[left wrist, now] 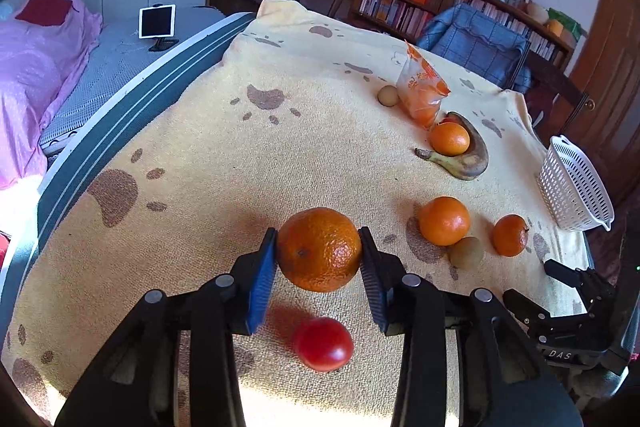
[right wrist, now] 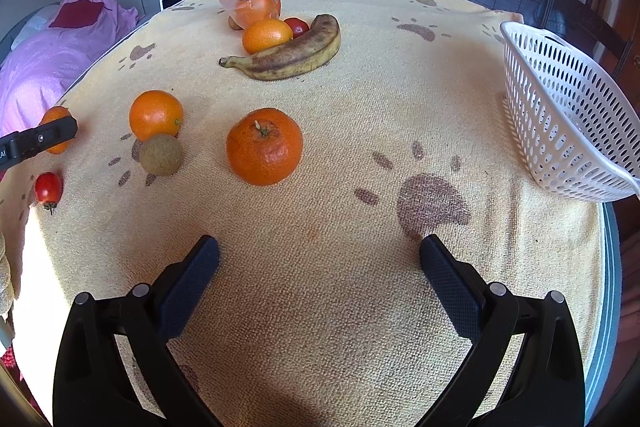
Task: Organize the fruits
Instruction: 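Grasp the large orange with the left tool while the right tool grasps the stemmed orange, then carry both oranges into the white basket and open both tools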
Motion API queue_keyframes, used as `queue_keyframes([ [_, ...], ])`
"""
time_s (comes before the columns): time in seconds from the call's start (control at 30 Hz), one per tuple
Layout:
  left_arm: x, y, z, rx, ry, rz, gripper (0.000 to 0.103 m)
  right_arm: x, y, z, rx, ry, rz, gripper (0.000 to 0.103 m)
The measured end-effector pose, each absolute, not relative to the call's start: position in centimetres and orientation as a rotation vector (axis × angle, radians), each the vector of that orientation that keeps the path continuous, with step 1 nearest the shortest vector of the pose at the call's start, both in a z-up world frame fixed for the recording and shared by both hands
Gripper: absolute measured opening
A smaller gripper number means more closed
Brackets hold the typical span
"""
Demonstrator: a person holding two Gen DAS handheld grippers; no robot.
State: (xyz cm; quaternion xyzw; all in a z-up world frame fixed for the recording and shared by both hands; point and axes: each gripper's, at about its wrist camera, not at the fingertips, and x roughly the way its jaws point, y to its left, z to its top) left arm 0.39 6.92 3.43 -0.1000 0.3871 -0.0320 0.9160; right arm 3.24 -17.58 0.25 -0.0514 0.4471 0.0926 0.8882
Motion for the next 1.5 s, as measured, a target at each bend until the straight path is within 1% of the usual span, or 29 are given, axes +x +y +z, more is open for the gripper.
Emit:
queue_keyframes([
  [0.17, 0.0, 8.8, 4.9, -0.213, 0.770, -0.015, 0.040, 3.0, -17.8, 0.4, -0.098, 0.917, 0.199, 0.101],
  [0.23, -0.3, 9.2, 5.4, -0.213, 0.758, -0.007, 0.040, 3.0, -17.8, 0.6, -0.103, 0.908, 0.194, 0.100],
  [0.27, -0.4, 9.2, 5.6, -0.211, 0.753, -0.004, 0.040, 2.9, -17.7, 0.8, -0.109, 0.900, 0.192, 0.095],
  [0.37, -0.8, 8.9, 5.9, -0.193, 0.744, -0.004, 0.040, 3.0, -17.2, 1.6, -0.096, 0.875, 0.206, 0.086],
  [0.43, -1.0, 8.6, 6.1, -0.182, 0.741, -0.010, 0.040, 3.5, -16.8, 2.1, -0.081, 0.862, 0.222, 0.081],
  [0.5, -1.1, 8.2, 6.2, -0.176, 0.740, -0.018, 0.040, 4.1, -16.2, 2.5, -0.081, 0.854, 0.233, 0.080],
  [0.57, -1.2, 7.9, 6.3, -0.165, 0.735, -0.022, 0.040, 4.9, -15.8, 2.6, -0.084, 0.860, 0.242, 0.069],
  [0.6, -1.3, 7.8, 6.4, -0.159, 0.730, -0.021, 0.040, 5.2, -15.6, 2.5, -0.080, 0.865, 0.251, 0.067],
  [0.67, -1.4, 7.6, 6.5, -0.154, 0.727, -0.023, 0.040, 5.8, -15.2, 2.4, -0.085, 0.872, 0.259, 0.057],
  [0.7, -1.4, 7.6, 6.6, -0.153, 0.727, -0.024, 0.040, 6.1, -15.2, 2.2, -0.085, 0.879, 0.261, 0.054],
  [0.77, -1.4, 7.5, 6.5, -0.151, 0.729, -0.026, 0.040, 6.4, -15.3, 1.9, -0.062, 0.892, 0.273, 0.042],
  [1.1, -1.3, 6.9, 5.8, -0.138, 0.747, -0.024, 0.040, 4.9, -16.7, 2.7, -0.006, 0.860, 0.279, 0.041],
  [1.5, -1.3, 5.3, 5.3, -0.134, 0.763, -0.027, 0.040, 3.2, -21.2, 6.9, 0.089, 0.726, 0.227, 0.041],
])
